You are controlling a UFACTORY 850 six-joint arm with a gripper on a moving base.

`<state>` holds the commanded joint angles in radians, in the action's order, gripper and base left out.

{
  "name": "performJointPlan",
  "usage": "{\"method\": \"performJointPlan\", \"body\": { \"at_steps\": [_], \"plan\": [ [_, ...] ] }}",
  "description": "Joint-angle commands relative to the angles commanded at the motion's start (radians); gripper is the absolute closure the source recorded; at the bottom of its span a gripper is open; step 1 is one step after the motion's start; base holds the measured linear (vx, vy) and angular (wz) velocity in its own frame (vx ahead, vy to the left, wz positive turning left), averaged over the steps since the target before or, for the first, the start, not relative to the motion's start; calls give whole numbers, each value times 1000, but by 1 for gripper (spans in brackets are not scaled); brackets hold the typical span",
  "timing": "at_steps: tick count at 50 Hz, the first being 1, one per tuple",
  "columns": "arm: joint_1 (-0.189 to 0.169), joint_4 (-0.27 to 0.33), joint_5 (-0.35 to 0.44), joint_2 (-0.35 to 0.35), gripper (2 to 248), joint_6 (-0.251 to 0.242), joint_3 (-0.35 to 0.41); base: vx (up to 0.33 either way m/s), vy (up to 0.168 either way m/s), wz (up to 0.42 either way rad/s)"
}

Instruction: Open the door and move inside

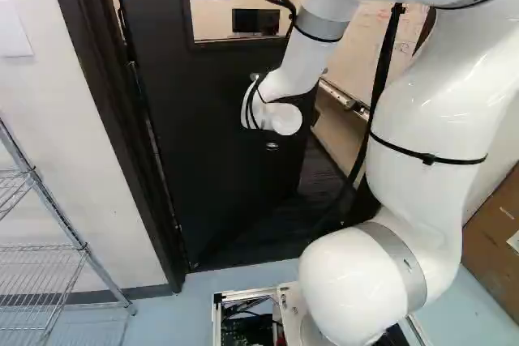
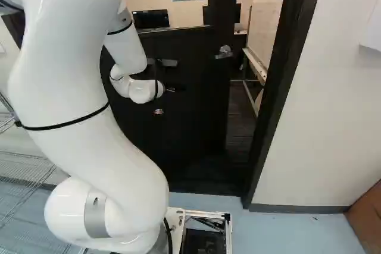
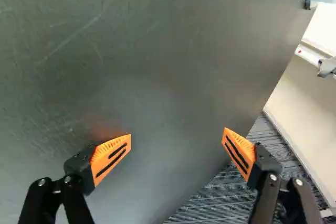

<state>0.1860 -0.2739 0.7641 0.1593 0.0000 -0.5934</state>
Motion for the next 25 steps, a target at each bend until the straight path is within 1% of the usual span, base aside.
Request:
{"method": "performJointPlan", "body": {
  "at_steps": [12,25],
  "plan": [
    [11,-57,0,46,3,0,-52,0,0,0],
    [18,-65,0,107,3,0,-122,0,0,0]
  ]
}}
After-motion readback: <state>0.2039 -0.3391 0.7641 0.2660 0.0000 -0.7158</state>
